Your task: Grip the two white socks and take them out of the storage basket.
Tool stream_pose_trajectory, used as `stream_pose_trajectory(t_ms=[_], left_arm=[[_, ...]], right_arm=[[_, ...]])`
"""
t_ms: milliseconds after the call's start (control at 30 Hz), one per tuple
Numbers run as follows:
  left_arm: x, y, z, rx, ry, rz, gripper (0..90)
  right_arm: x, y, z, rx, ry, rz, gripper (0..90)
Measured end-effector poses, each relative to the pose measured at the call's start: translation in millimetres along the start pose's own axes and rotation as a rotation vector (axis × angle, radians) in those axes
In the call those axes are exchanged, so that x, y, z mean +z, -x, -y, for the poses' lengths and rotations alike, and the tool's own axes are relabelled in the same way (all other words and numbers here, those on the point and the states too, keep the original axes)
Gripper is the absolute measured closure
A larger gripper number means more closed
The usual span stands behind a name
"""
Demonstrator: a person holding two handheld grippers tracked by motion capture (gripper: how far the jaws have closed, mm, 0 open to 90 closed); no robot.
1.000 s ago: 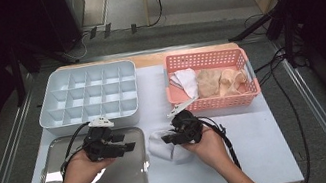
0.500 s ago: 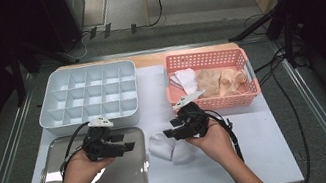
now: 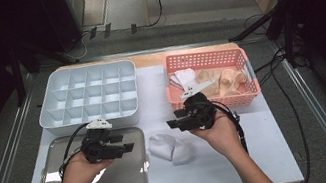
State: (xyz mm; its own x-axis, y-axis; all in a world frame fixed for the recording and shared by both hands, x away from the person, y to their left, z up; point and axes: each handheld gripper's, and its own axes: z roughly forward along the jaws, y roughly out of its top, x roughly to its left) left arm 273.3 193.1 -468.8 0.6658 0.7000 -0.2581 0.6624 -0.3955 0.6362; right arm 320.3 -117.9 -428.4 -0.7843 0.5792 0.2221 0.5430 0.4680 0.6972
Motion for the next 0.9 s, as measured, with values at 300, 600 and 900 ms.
stream_pose_trajectory(t_ms=[300, 600, 900], left_arm=[[-6.0, 2.8, 7.0, -0.003, 0.002, -0.013, 42.2], [-12.4, 2.1, 13.5, -0.022, 0.003, -0.025, 41.5], [-17.5, -0.5, 18.7, -0.042, 0.007, -0.035, 41.3]], right_arm=[[-2.9, 3.6, -8.5, -0.012, -0.002, 0.012, 52.8], [-6.4, 13.3, -15.6, -0.004, 0.003, 0.025, 52.9], [-8.0, 25.3, -18.3, 0.006, 0.005, 0.051, 53.4]])
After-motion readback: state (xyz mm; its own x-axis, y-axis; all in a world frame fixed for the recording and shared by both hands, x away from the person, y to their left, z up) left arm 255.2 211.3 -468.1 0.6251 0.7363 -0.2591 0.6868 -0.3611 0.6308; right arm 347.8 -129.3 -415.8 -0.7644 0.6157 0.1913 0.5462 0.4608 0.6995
